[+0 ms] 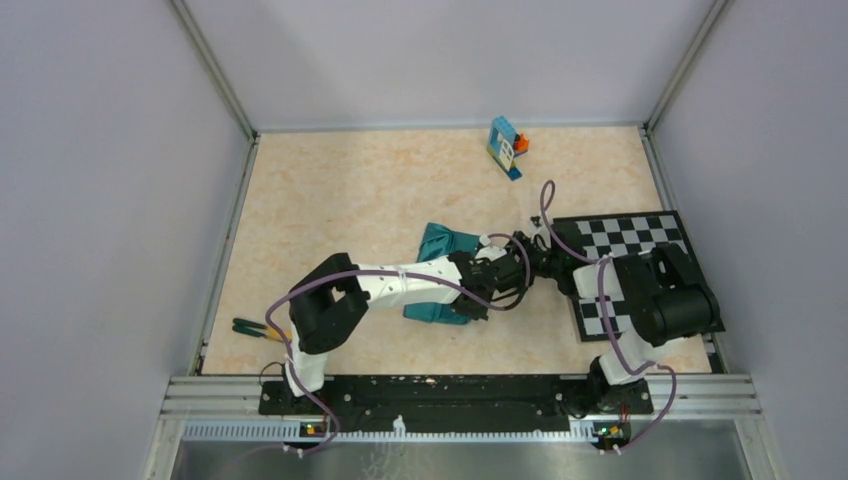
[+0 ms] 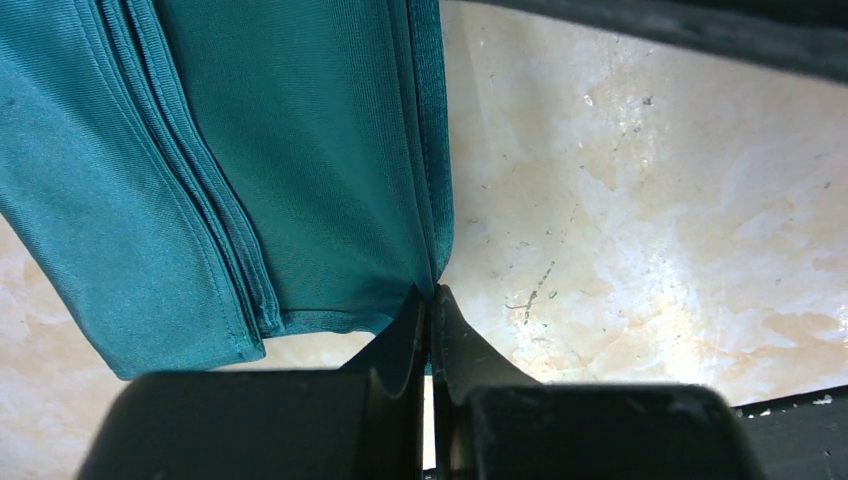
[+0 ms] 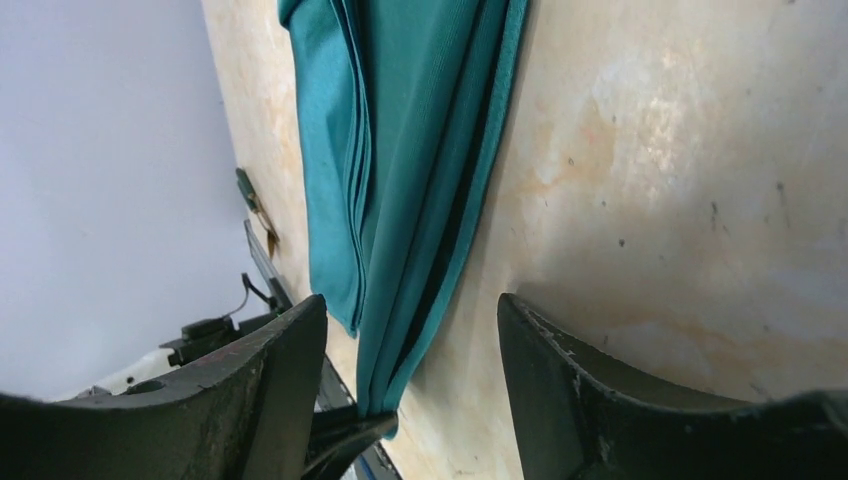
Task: Fold the napkin into a case and place the utensils inside
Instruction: Pick up the 2/3-rectangle-folded napkin at the center of the board.
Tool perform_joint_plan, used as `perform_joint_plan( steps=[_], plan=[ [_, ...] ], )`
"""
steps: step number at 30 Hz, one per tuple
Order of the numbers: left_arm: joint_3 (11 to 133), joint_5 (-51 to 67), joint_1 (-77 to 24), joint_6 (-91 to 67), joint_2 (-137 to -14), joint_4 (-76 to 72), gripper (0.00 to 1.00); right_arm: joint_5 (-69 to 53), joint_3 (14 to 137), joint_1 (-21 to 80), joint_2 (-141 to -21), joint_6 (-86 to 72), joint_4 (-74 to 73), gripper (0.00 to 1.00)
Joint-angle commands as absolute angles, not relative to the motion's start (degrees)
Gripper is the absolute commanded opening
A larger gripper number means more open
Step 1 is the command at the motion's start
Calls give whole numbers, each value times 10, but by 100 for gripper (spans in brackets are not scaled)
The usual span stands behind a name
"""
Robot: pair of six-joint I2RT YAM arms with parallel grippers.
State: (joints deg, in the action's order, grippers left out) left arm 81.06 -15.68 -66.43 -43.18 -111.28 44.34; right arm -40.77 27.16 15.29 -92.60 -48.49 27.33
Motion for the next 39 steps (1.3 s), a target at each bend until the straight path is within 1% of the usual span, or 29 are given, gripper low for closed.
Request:
perform_joint_plan(
  steps=[1,8,17,27,32,34,39],
  plan=[
    [806,-152,-667,-430,-1072,429,0,-403,285,162,-962,-523,364,62],
    [809,-147,-667,-424,-1069,427,0,-405,290,165,-1014,-544,419,54],
    [811,-134,-667,-423,-1076,419,0,-381,304,165,-1020,-525,408,42],
    [812,-123,-668,-421,-1084,411,0,-375,311,166,-1025,-520,411,38],
    [816,-122,-667,-419,-1090,409,0,-376,312,167,-1023,-516,414,28],
    [817,-120,-667,-419,-1093,409,0,-373,313,168,-1024,-511,413,27],
    [825,-118,-667,-415,-1096,408,0,-368,317,172,-1026,-505,405,31]
  ],
)
